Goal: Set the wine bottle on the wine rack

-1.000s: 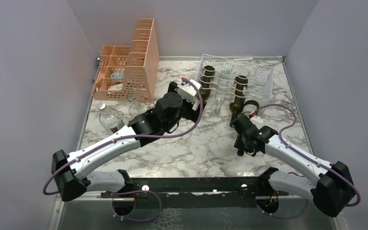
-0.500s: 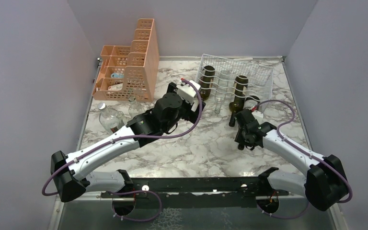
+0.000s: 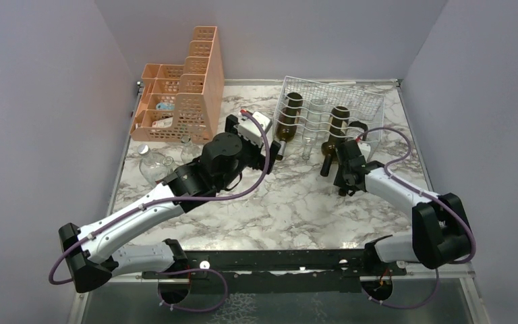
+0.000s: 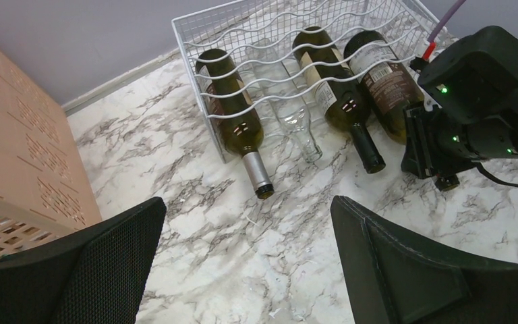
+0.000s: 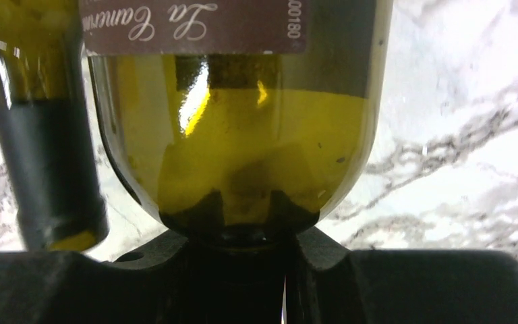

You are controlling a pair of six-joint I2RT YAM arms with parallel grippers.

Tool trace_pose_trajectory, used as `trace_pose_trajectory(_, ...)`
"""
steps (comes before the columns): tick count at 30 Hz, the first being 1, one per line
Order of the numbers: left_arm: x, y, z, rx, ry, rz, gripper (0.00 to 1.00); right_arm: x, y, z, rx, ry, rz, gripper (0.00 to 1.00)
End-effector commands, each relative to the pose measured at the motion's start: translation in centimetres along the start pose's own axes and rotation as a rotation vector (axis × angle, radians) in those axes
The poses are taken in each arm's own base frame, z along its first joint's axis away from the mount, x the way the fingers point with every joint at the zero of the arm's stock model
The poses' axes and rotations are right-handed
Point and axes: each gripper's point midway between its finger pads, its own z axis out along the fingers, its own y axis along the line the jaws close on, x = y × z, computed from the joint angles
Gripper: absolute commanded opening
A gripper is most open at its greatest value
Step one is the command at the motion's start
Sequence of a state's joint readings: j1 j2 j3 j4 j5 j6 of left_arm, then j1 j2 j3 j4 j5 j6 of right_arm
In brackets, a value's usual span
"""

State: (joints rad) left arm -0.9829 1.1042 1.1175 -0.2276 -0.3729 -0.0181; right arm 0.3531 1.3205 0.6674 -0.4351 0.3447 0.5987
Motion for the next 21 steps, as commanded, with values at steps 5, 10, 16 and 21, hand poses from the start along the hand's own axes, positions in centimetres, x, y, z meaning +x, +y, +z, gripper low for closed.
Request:
trace_pose_trajectory(5,-0.5,0.7,-1.4,-0.009,-0.025,-0.015,0.99,-8.2,3.4,0.9,-0.091,-0.168,-0.028,0.01)
trace_pose_trajectory(10,-0.6,0.7,-1.6,-0.008,-0.027,-0.019,0.99,-8.9,2.1,2.0,-0.045,-0.156,-0.040,0.04)
trace_pose_trajectory(16,-0.4,0.6,-1.5,-0.005,-0.022,-0.018,0.99,-9.7,0.8,2.9,-0.001,-0.149,-0.114,0.13)
trace_pose_trajectory(21,-0.4,0.5,-1.5,0.000,-0.017,-0.022,0.99,-10.1,-0.1,3.7,0.041,-0.134,-0.156,0.19)
